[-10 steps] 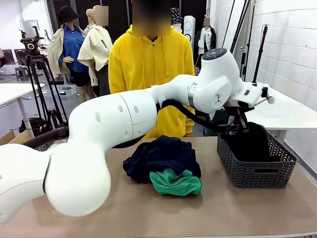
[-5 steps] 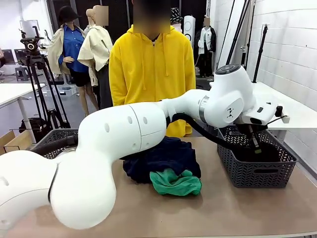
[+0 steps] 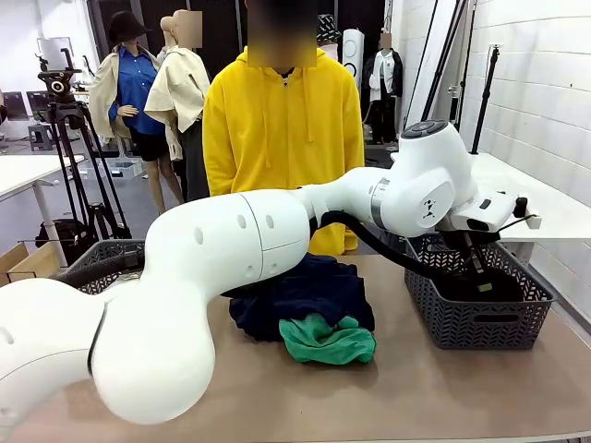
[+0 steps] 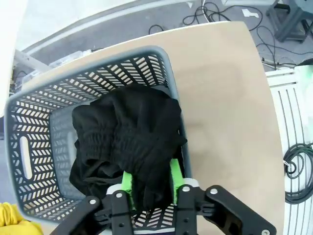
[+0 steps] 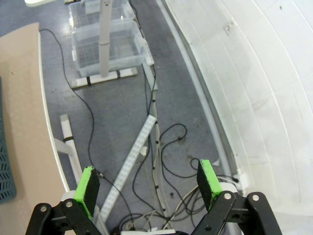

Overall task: Sort the tops and bottoms.
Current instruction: Sort the clothes according to human instructions, then lift clothes from the center of the table with your right hand.

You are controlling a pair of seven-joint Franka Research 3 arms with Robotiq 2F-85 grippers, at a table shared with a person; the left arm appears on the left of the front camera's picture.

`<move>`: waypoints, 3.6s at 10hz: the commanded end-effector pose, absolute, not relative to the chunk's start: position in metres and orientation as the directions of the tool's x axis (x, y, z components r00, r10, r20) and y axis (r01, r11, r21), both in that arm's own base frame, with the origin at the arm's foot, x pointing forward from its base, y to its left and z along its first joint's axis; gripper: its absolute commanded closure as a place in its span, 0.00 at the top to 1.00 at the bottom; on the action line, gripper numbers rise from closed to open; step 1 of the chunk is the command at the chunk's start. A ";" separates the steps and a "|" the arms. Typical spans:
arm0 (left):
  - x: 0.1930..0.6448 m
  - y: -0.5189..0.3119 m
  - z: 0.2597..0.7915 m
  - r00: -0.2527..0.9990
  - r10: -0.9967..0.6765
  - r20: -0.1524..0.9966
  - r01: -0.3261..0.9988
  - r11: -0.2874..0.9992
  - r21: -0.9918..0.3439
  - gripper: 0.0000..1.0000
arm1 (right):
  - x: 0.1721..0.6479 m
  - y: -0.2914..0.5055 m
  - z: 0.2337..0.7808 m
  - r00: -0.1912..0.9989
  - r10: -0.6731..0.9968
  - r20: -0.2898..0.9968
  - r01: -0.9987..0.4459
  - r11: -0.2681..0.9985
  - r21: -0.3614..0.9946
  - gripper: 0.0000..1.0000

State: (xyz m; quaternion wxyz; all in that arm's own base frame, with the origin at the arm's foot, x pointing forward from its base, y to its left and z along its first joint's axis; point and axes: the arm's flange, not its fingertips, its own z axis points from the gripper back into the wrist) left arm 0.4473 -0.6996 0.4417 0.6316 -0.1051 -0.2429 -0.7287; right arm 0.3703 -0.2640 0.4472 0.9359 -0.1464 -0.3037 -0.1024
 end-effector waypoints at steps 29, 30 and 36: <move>0.543 -0.284 0.644 0.608 -0.714 0.347 0.649 0.699 0.301 1.00 | 0.370 -0.265 0.447 0.800 -0.096 0.593 0.273 0.937 -0.217 1.00; 0.536 -0.238 0.642 0.664 -0.650 0.370 0.581 0.760 0.292 1.00 | 0.370 -0.265 0.447 0.800 -0.096 0.593 0.273 0.937 -0.217 1.00; 0.470 -0.048 0.558 0.944 -0.087 0.319 0.062 0.994 0.088 1.00 | 0.370 -0.265 0.447 0.800 -0.096 0.593 0.273 0.937 -0.217 1.00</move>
